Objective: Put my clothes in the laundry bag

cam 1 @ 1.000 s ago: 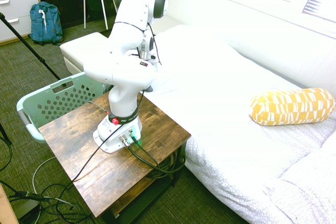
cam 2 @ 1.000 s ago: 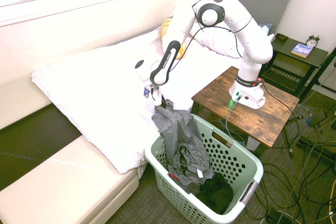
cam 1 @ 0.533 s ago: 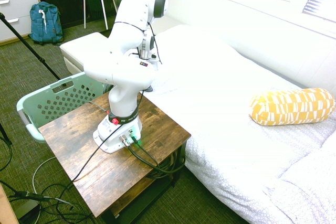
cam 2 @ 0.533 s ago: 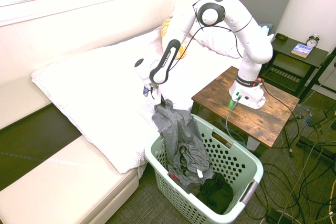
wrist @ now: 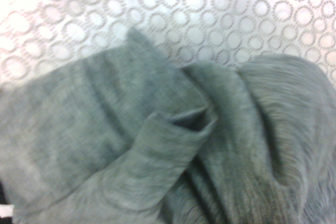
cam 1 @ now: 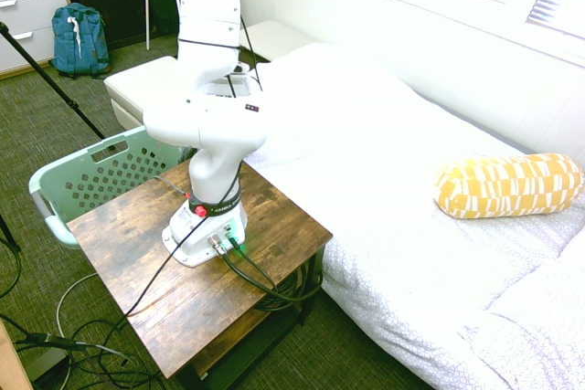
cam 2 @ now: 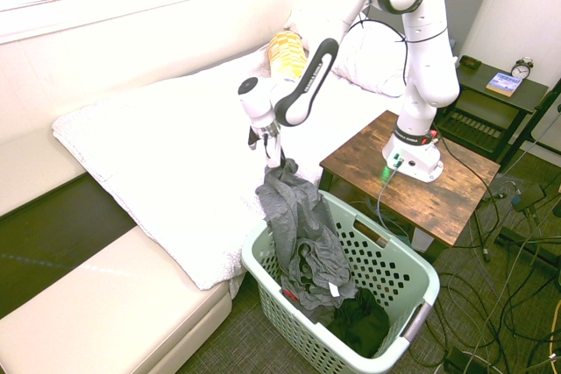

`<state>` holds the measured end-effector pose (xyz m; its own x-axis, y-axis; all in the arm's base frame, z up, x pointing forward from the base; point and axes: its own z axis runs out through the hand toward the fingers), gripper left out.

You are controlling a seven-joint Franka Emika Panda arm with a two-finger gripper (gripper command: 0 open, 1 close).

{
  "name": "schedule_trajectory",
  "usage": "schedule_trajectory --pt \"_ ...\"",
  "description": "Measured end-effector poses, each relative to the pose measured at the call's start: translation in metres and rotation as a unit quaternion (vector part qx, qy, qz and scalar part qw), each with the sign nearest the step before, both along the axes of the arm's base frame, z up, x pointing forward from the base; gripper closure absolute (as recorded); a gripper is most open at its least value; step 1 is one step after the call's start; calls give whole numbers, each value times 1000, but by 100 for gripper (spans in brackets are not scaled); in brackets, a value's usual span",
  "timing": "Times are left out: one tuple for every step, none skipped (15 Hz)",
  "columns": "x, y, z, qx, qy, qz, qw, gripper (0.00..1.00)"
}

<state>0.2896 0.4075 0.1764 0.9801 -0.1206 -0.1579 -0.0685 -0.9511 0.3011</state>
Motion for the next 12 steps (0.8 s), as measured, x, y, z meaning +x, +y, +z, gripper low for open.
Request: schedule_trajectory --pt "-34 4 13 -4 -11 8 1000 100" --pt "-68 6 25 -7 -22 18 1000 100" --pt "-105 10 39 -10 -36 32 999 100" --pt "-140 15 53 -12 -47 47 998 100" --pt "-174 20 65 -14 -56 64 996 100" --pt "-205 24 72 -15 -63 78 995 100" --pt "-228 26 73 -19 -65 90 994 0" --pt "-242 25 71 -25 -66 98 993 0" --pt "-250 23 67 -31 -65 102 992 0" --pt "-251 22 64 -34 -63 101 992 0" --pt "-249 21 63 -35 -63 99 992 0" --pt "-244 21 63 -36 -62 94 993 0"
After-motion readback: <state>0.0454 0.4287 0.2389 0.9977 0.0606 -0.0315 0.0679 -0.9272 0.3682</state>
